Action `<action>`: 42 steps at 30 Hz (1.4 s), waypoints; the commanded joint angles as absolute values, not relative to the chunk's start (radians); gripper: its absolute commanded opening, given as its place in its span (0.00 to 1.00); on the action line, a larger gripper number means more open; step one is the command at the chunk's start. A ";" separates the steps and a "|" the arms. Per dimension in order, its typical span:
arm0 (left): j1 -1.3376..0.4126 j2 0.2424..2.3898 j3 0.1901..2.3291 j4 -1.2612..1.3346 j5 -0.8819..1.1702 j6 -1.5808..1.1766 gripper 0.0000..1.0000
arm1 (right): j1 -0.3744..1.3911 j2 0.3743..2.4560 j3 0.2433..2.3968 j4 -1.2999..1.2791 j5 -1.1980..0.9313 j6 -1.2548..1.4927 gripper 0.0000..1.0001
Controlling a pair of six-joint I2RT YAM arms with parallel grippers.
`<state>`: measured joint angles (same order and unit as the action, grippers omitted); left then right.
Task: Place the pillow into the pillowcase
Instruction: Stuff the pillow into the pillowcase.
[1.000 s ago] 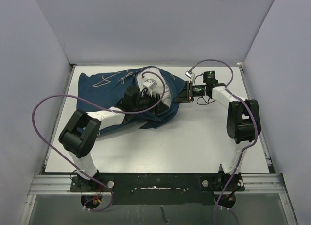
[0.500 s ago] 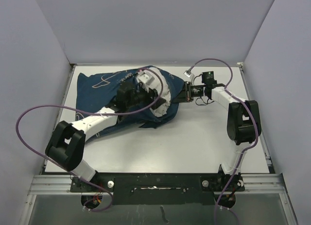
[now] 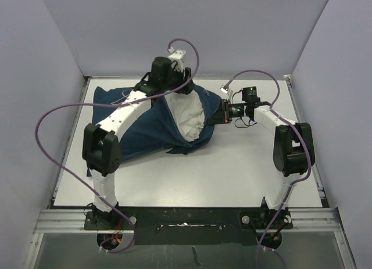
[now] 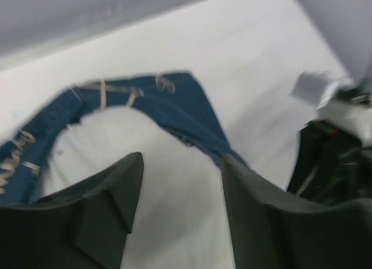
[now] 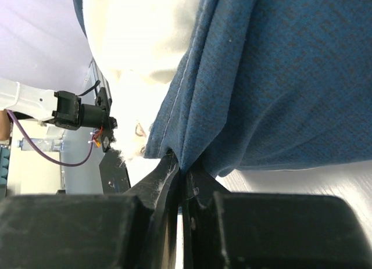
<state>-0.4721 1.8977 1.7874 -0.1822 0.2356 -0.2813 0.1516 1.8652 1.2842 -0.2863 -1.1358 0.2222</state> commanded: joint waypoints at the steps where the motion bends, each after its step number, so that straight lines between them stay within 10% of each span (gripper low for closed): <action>1: -0.523 2.072 1.844 -0.530 0.156 -0.128 0.42 | 0.139 1.765 1.289 -0.262 -1.207 0.190 0.00; 5: -0.529 2.084 1.685 -0.542 0.185 -0.092 0.07 | 0.069 1.753 1.270 0.002 -1.352 0.386 0.00; 10: -0.549 2.029 1.380 -0.383 0.244 -0.051 0.02 | 0.025 1.836 1.207 1.229 -1.437 1.360 0.00; 13: -0.564 2.015 1.314 -0.300 0.322 -0.079 0.03 | 0.100 1.897 1.340 1.395 -1.494 1.513 0.00; 16: -0.574 1.950 1.271 -0.140 0.372 -0.139 0.14 | 0.205 1.893 1.324 1.065 -1.511 1.299 0.00; 22: -0.531 1.754 1.220 0.078 0.392 -0.287 0.55 | 0.263 1.840 1.448 -0.584 -1.186 -0.070 0.01; 35: -0.362 1.552 1.358 -0.204 0.670 -0.381 0.67 | 0.208 1.793 1.321 -0.547 -1.007 -0.051 0.03; 42: -0.365 1.547 1.579 -0.665 0.287 -0.438 0.41 | 0.228 1.786 1.308 -0.508 -1.060 -0.040 0.03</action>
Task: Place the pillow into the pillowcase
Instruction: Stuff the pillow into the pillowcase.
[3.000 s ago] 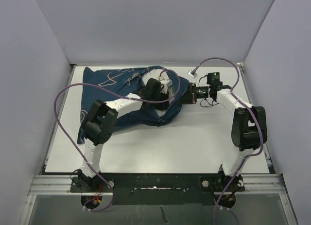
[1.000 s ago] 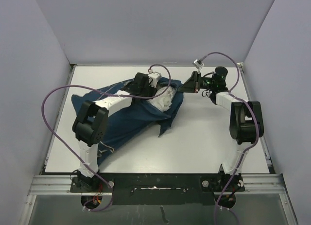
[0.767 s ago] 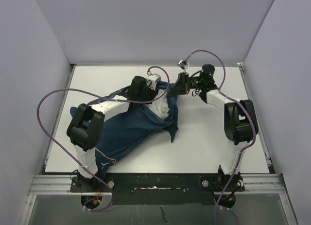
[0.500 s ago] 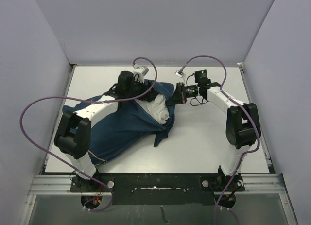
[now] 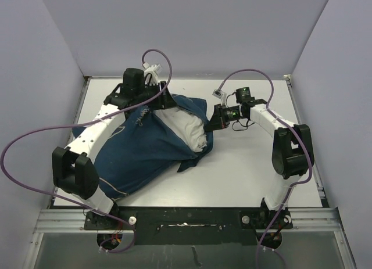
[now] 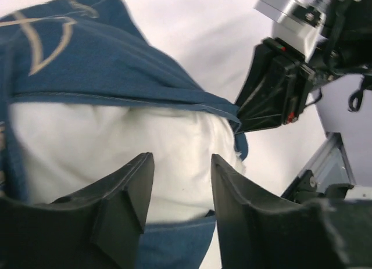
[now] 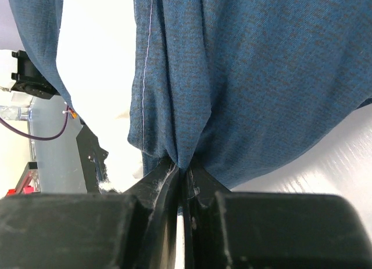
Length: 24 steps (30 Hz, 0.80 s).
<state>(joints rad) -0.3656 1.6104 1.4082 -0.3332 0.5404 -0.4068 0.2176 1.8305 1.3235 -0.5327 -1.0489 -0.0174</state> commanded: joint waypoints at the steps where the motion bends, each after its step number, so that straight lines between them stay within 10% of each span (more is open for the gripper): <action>1: -0.370 1.560 1.619 -0.757 0.216 -0.433 0.39 | 0.229 1.779 1.304 -0.503 -1.062 -0.040 0.04; 7: -0.407 1.642 1.721 -1.020 -0.068 -0.346 0.42 | 0.229 1.769 1.291 -0.480 -1.073 -0.025 0.04; 24: -0.371 1.876 1.842 -0.980 0.039 -0.274 0.27 | 0.230 1.727 1.279 -0.472 -1.078 -0.027 0.04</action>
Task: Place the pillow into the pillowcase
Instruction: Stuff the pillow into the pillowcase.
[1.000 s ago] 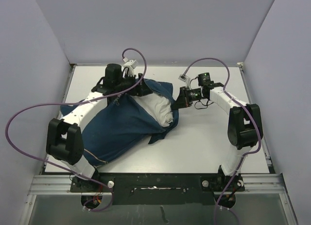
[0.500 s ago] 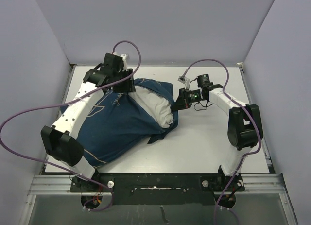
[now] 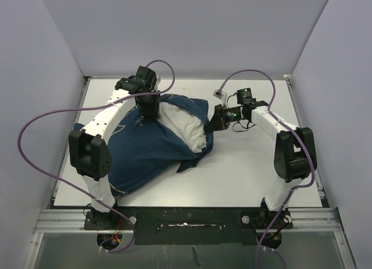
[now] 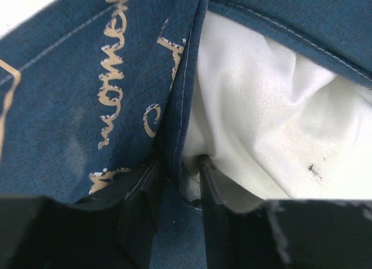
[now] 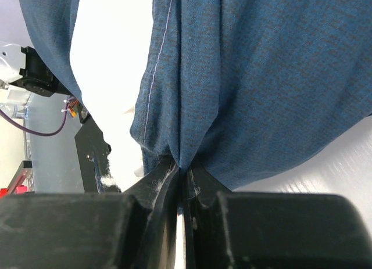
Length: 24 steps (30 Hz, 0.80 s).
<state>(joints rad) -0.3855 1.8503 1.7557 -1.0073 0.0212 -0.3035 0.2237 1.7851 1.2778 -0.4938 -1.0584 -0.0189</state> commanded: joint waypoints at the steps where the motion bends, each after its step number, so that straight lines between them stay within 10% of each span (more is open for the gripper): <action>1: -0.369 1.880 1.851 -0.981 0.045 -0.271 0.21 | 0.230 1.727 1.280 -0.472 -1.079 -0.027 0.04; 5: -0.369 1.873 1.927 -0.982 0.115 -0.277 0.00 | 0.229 1.724 1.288 -0.479 -1.092 -0.037 0.04; 20: -0.419 2.061 2.216 -0.465 0.787 -0.660 0.00 | 0.170 1.768 1.544 -0.525 -1.214 -0.070 0.04; 24: -0.453 2.149 2.322 -0.602 0.637 -0.585 0.21 | 0.137 1.796 1.503 -0.535 -1.145 -0.052 0.04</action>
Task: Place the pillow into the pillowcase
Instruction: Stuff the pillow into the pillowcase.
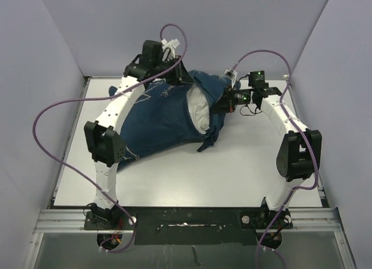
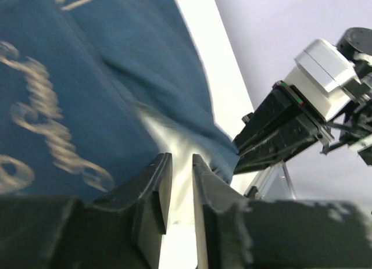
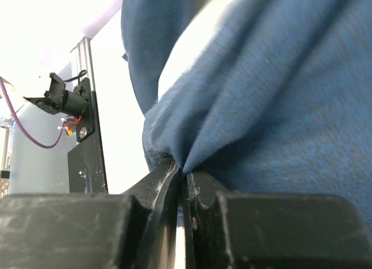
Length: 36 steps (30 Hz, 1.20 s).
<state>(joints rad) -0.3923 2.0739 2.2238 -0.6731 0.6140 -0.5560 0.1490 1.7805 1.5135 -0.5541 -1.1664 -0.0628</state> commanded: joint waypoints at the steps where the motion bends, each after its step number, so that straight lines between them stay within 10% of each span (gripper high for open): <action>1: -0.461 2.144 2.355 -0.669 0.562 -0.533 0.31 | 0.122 1.793 1.489 -0.537 -1.142 -0.055 0.04; 6: -0.479 1.913 2.051 -0.486 0.485 -0.393 0.61 | 0.068 1.767 1.421 -0.547 -1.150 -0.075 0.04; 13: -0.542 1.841 1.754 -0.285 0.639 -0.458 0.16 | 0.064 1.775 1.410 -0.544 -1.172 -0.079 0.05; 36: -0.580 2.218 1.710 -0.194 0.481 -0.555 0.07 | 0.185 1.692 1.576 -0.821 -1.634 -0.322 0.03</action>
